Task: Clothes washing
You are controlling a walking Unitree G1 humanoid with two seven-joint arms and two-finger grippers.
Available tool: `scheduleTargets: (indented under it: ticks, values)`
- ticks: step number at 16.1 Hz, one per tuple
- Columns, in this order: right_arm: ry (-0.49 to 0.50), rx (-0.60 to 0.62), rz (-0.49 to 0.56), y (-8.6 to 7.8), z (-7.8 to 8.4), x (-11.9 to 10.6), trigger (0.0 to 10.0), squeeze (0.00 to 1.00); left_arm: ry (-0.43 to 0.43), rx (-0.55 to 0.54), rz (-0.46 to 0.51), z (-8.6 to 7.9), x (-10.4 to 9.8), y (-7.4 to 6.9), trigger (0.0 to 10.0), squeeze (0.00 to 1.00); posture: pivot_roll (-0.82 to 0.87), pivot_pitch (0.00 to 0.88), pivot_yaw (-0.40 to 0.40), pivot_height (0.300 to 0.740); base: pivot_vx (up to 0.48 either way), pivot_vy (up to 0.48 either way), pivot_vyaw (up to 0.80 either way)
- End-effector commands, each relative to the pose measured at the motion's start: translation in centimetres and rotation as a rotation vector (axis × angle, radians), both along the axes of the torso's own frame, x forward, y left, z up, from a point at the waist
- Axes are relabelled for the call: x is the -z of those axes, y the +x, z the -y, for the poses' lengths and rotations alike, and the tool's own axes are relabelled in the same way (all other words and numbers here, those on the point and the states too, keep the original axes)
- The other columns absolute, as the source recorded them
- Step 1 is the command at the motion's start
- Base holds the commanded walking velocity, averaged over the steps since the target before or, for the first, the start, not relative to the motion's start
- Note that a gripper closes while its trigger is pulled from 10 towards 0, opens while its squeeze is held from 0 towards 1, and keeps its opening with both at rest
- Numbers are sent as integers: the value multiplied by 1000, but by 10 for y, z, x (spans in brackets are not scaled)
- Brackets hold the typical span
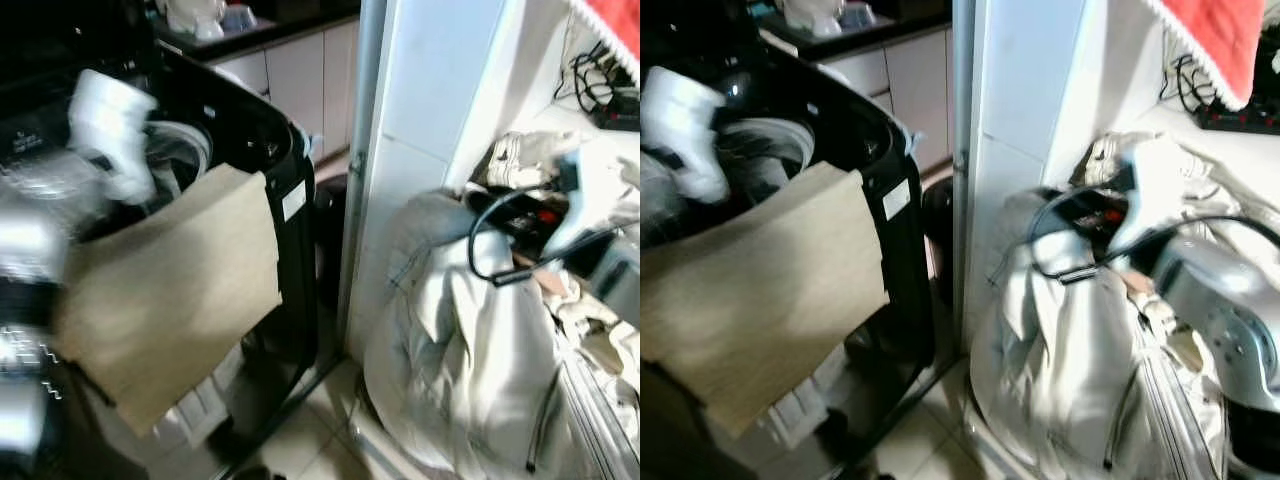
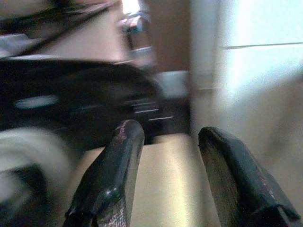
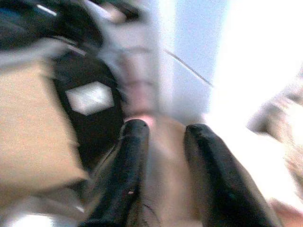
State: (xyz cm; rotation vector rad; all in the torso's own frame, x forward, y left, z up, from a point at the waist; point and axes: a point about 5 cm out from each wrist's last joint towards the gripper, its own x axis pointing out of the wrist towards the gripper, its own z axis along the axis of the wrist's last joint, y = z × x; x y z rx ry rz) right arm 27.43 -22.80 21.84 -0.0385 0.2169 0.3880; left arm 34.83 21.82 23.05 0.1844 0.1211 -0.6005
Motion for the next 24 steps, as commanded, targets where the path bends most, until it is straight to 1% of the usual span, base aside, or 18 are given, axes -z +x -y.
scheduleTargets:
  ticks: [1,3,4,5,7,8,10,12,13,14,15,16,18,19,21,22,23,24]
  values:
    - [-86,83,-25,-2,14,4,10000,1000,-31,123,35,19,-2,-8,10000,0,-199,0,59,740,0,0,0]
    - [-149,154,-22,-3,24,6,10000,1000,-84,204,35,49,13,-13,10000,0,-206,0,65,740,0,0,0]
    - [-185,213,-12,-2,32,8,10000,1000,-128,246,41,65,17,-16,10000,0,-206,0,65,740,0,0,0]
    - [-228,341,26,2,48,9,10000,1000,-189,280,59,91,20,-18,10000,0,-209,0,68,740,0,0,0]
    - [-194,460,71,9,63,9,10000,1000,-234,332,75,113,18,-25,10000,0,-216,0,77,740,0,0,0]
    - [-203,496,71,10,69,10,10000,1000,-239,368,74,120,18,-30,10000,0,-210,0,72,740,0,0,0]
    - [-228,514,58,10,77,11,10000,1000,-252,437,61,128,17,-39,10000,0,-207,0,71,740,0,0,0]
    - [-251,478,39,10,77,12,10000,1000,-252,468,41,127,19,-44,10000,0,-204,0,69,740,0,0,0]
    - [-245,361,30,7,67,11,10000,1000,-247,511,10,126,21,-51,10000,0,-198,0,67,740,0,0,0]
    - [-242,290,19,4,60,11,10000,1000,-238,540,-11,125,24,-56,10000,0,-198,0,67,740,0,0,0]
    - [-274,290,9,3,61,12,10000,1000,-236,545,-18,125,24,-58,10000,0,-197,0,67,740,0,0,0]
    - [-355,336,10,2,71,13,10000,1000,-234,556,-29,125,25,-60,10000,0,-198,0,69,740,0,0,0]
    - [-362,398,48,5,80,9,10000,1000,-239,577,-38,127,25,-62,10000,0,-198,0,72,740,0,0,0]
    - [-361,469,88,7,89,4,10000,1000,-238,584,-39,129,25,-63,10000,0,-198,0,73,740,0,0,0]
    - [-386,560,77,6,107,6,10000,1000,-235,588,-42,131,24,-64,10000,0,-198,0,73,740,0,0,0]
    - [-377,579,38,4,118,14,10000,1000,-227,601,-49,131,24,-66,10000,0,-202,0,78,740,0,0,0]
    - [-354,574,22,5,121,18,10000,1000,-221,614,-55,132,25,-67,10000,0,-200,0,78,740,0,0,0]
    - [-287,574,6,6,124,23,10000,1000,-216,629,-60,132,24,-69,10000,0,-200,0,78,740,0,0,0]
